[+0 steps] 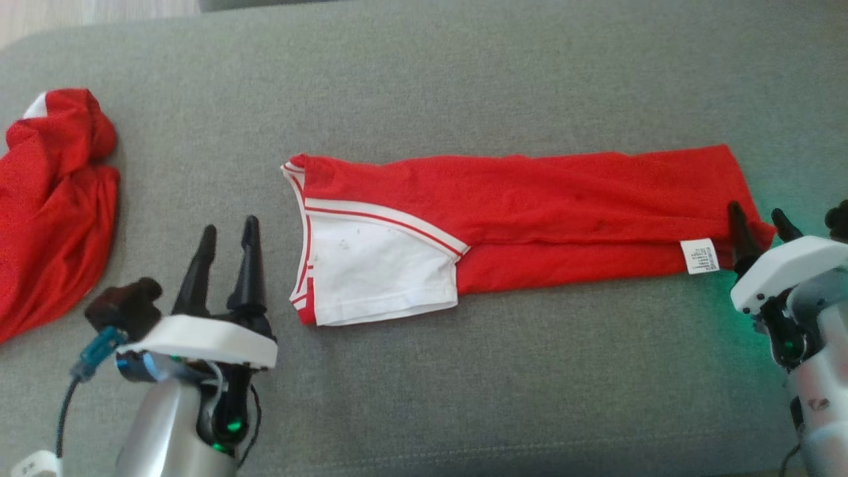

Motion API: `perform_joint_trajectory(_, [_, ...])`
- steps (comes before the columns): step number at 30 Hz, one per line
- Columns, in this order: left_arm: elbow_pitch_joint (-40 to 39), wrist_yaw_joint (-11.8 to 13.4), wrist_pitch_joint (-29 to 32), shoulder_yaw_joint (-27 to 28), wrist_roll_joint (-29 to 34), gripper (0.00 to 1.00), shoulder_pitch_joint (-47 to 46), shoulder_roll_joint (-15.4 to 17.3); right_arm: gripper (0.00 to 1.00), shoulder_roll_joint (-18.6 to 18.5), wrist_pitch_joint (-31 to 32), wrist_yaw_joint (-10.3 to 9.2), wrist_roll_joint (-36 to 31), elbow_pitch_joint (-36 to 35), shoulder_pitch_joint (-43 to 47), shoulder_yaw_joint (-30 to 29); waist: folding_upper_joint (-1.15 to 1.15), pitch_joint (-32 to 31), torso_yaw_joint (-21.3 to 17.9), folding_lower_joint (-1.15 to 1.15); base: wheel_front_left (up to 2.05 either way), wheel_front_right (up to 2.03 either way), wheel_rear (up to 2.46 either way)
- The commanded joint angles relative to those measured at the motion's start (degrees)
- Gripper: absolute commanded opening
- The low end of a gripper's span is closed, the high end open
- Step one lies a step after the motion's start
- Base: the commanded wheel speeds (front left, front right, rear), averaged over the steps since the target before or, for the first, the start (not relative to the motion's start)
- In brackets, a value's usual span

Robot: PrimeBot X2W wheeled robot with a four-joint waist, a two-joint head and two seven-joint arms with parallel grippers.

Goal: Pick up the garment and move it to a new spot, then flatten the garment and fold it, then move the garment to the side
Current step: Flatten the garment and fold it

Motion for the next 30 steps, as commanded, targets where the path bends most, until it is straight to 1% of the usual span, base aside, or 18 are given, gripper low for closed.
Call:
perform_joint_trajectory(1, [-1.4,-0.2,-0.4,2.5,0.5,1.00,-2.9,0.4,1.00,-0.2,0.3,0.11,-0.4,-1.1,-1.8,0.6,0.00,0.7,0.3,0.00,0.00,0.00,0.00])
perform_joint_trajectory(8, [-1.1,-0.8,-0.4,3.9,1.5,1.00,-4.4,0.0,1.00,0.4,4.1,0.11,-0.3,1.8,-3.9,0.7,0.00,2.0,0.5,0.00,0.00,0.00,0.00])
perform_joint_trajectory(16, [-0.7,-1.2,-0.4,4.7,2.0,1.00,-5.2,-0.2,1.00,0.9,6.9,0.11,1.8,2.1,-3.7,2.3,0.00,2.2,0.1,0.00,0.00,0.00,0.00])
perform_joint_trajectory(17, [-0.7,-1.3,-0.4,4.7,2.0,1.00,-5.2,-0.2,0.46,0.8,7.2,0.11,2.2,1.9,-3.6,2.6,0.00,2.2,0.1,0.00,0.00,0.00,0.00])
perform_joint_trajectory(18, [-0.6,-1.3,-0.4,4.9,2.1,1.00,-5.3,-0.2,0.05,0.7,7.3,0.11,2.5,1.8,-3.6,2.8,0.00,2.2,0.0,0.00,0.00,0.00,0.00])
perform_joint_trajectory(19, [-0.6,-1.3,-0.4,5.0,2.1,1.00,-5.3,-0.2,0.00,0.5,7.4,0.11,2.8,1.7,-3.5,2.9,0.00,2.2,0.0,0.00,0.00,0.00,0.00])
perform_joint_trajectory(25, [-0.4,-1.5,-0.4,5.8,2.4,1.00,-5.6,-0.3,0.00,-1.9,5.7,0.11,3.6,1.8,-3.5,1.6,0.00,2.1,0.0,0.00,0.00,0.00,0.00])
perform_joint_trajectory(30, [-0.4,-1.5,-0.4,6.1,2.5,1.00,-5.5,-0.3,0.00,-4.4,3.6,0.11,1.7,3.5,-4.0,-0.3,0.00,1.6,0.0,0.00,0.00,0.00,0.00])
